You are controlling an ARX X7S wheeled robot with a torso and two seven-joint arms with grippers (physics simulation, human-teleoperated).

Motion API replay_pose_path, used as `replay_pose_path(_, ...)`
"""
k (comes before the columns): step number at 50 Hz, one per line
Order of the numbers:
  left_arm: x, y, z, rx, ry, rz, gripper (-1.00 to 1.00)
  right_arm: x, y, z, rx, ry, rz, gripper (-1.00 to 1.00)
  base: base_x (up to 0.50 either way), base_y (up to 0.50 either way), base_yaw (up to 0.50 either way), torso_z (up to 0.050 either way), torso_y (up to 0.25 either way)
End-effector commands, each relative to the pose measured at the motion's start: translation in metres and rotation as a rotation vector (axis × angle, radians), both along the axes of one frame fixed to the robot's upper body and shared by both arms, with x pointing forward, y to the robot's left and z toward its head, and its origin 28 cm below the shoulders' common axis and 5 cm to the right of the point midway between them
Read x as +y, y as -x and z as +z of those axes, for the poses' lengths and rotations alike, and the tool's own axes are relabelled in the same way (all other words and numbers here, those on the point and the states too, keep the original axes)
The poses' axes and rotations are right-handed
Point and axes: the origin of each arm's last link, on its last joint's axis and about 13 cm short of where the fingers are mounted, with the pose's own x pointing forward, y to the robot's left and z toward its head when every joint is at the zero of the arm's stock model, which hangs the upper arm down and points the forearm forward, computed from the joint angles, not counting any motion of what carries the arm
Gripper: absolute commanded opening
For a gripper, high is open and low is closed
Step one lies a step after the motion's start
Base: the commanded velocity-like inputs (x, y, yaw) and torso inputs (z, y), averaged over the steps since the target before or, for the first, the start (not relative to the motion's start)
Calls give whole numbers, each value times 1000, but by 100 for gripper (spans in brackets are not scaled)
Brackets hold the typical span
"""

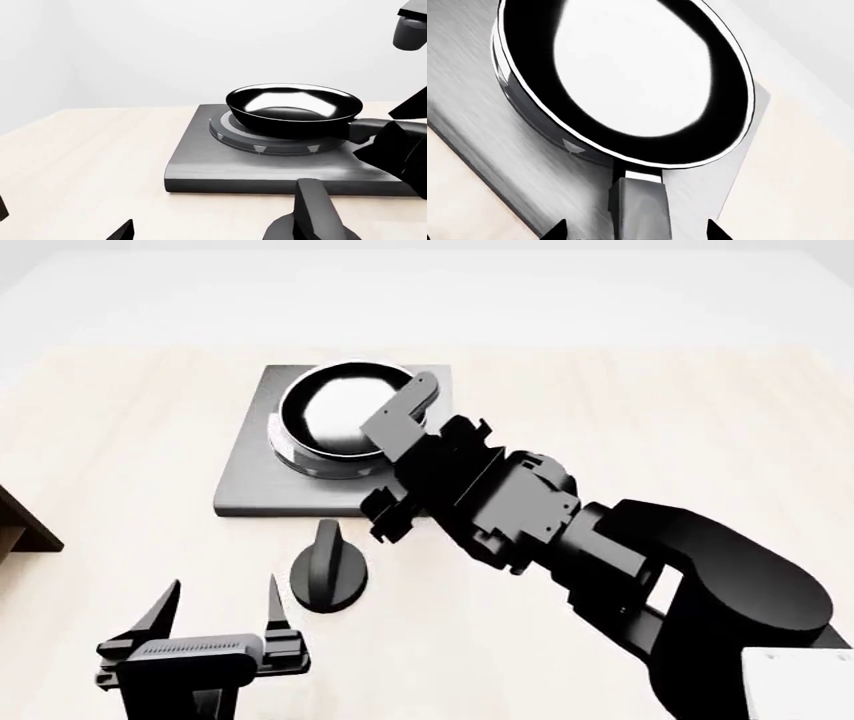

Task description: Turn on the stove and put the frying pan on it.

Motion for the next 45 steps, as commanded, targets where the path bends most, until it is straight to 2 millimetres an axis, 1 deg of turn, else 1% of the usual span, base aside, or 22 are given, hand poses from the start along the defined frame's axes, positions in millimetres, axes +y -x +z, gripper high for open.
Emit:
replay_pose_path(1, 0, -1, -2, 6, -21, 6, 100, 10, 2, 8, 86, -88, 67, 100, 0, 0, 0, 0, 0)
replay_pose_path(6, 0, -1, -2, 6, -24, 5, 100, 10, -1, 14, 59, -110, 58, 100, 0, 0, 0, 0, 0)
replay_pose_path(10, 0, -1, -2, 5, -24, 4, 100, 11, -3, 24, 18, -121, 72, 100, 0, 0, 0, 0, 0)
replay_pose_path(17, -1, 0, -2, 9, -27, 4, 100, 13, -7, 38, -22, -148, 127, 100, 0, 0, 0, 0, 0)
replay_pose_path(24, -4, 0, -1, 11, -38, -2, 100, 7, -12, 49, -41, -194, 146, 100, 0, 0, 0, 0, 0)
replay_pose_path(28, -6, 0, 0, 9, -45, -6, 100, -9, -1, 58, -106, -215, 137, 100, 0, 0, 0, 0, 0)
replay_pose_path(30, -6, 1, 1, 7, -46, -9, 100, -16, 2, 59, -151, -222, 112, 100, 0, 0, 0, 0, 0)
replay_pose_path(31, -6, 1, 3, 2, -44, -9, 100, -23, 7, 59, -197, -230, 93, 100, 0, 0, 0, 0, 0)
replay_pose_path(34, -6, 1, 3, 0, -42, -8, 100, -29, 13, 57, -216, -233, 100, 100, 0, 0, 0, 0, 0)
replay_pose_path(35, -6, 0, 5, -10, -31, 0, 100, -39, 19, 54, -268, -266, 74, 100, 0, 0, 0, 0, 0)
replay_pose_path(37, -6, 1, 6, -22, -29, 1, 100, -46, 26, 50, -309, -288, 56, 100, 0, 0, 0, 0, 0)
replay_pose_path(38, -6, 2, 9, -34, -30, 5, 100, -52, 34, 48, -313, -333, 56, 100, 0, 0, 0, 0, 0)
replay_pose_path(39, -6, 2, 10, -39, -30, 7, 100, -56, 38, 47, -344, -341, 45, 100, 0, 0, 0, 0, 0)
replay_pose_path(41, -4, 3, 13, -56, -22, 14, 100, -66, 49, 43, -360, -407, 41, 100, 0, 0, 0, 0, 0)
replay_pose_path(43, -3, 2, 14, -67, -19, 23, 100, -75, 56, 38, -372, -466, 23, 100, 0, 0, 0, 0, 0)
replay_pose_path(44, -2, 1, 15, -74, -12, 33, 100, -83, 64, 33, -414, -514, -13, 100, 0, 0, 0, 0, 0)
replay_pose_path(45, -2, 0, 15, -79, -10, 37, 100, -87, 69, 31, -424, -544, -19, 100, 0, 0, 0, 0, 0)
